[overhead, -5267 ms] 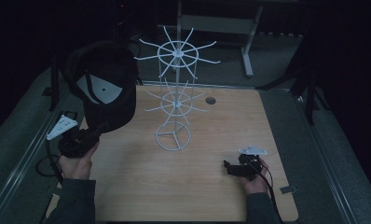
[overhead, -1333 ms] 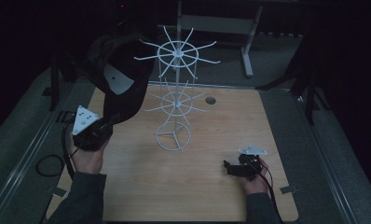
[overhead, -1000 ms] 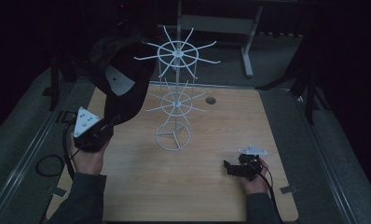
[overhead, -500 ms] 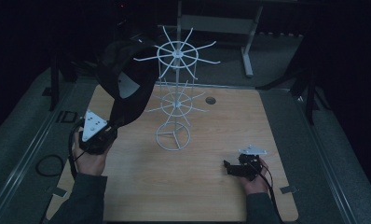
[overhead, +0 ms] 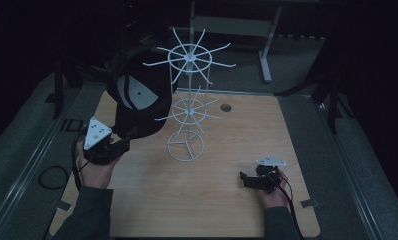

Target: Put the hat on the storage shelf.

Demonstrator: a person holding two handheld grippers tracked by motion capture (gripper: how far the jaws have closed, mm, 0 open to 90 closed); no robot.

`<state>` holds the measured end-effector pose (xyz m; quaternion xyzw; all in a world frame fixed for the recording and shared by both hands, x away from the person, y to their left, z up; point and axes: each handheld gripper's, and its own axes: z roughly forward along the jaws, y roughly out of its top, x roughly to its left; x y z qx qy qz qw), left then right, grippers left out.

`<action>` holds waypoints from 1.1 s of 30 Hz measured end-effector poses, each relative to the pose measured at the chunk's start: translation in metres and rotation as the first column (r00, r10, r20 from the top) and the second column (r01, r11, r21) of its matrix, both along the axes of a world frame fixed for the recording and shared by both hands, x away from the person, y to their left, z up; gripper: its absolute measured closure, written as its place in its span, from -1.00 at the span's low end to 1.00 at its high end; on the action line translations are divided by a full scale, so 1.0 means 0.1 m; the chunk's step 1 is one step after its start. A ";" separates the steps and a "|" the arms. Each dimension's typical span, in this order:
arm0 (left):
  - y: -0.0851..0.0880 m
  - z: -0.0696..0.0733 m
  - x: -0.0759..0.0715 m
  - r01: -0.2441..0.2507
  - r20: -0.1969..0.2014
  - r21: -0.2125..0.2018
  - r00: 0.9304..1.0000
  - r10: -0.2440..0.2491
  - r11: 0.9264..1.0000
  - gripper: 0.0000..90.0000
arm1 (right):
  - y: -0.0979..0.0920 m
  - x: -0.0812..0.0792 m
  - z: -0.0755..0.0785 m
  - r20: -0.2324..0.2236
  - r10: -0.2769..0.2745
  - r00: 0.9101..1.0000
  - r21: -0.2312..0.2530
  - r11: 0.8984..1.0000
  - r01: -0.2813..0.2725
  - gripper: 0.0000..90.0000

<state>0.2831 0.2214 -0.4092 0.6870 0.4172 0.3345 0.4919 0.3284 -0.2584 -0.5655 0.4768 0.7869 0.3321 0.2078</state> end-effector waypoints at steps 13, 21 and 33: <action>0.05 0.03 -0.05 -0.021 0.007 -0.074 1.000 0.021 0.997 -0.38 | 0.00 0.00 0.00 0.000 0.000 1.000 0.000 1.000 0.000 -0.72; 0.09 0.02 -0.08 -0.036 0.008 -0.104 0.999 0.037 0.994 -0.48 | 0.00 0.00 0.00 0.000 0.001 1.000 0.001 1.000 -0.001 -0.72; 0.19 -0.08 -0.09 -0.042 -0.053 -0.143 0.998 0.035 0.989 -0.48 | 0.00 0.00 0.00 0.002 0.002 1.000 -0.001 1.000 -0.002 -0.72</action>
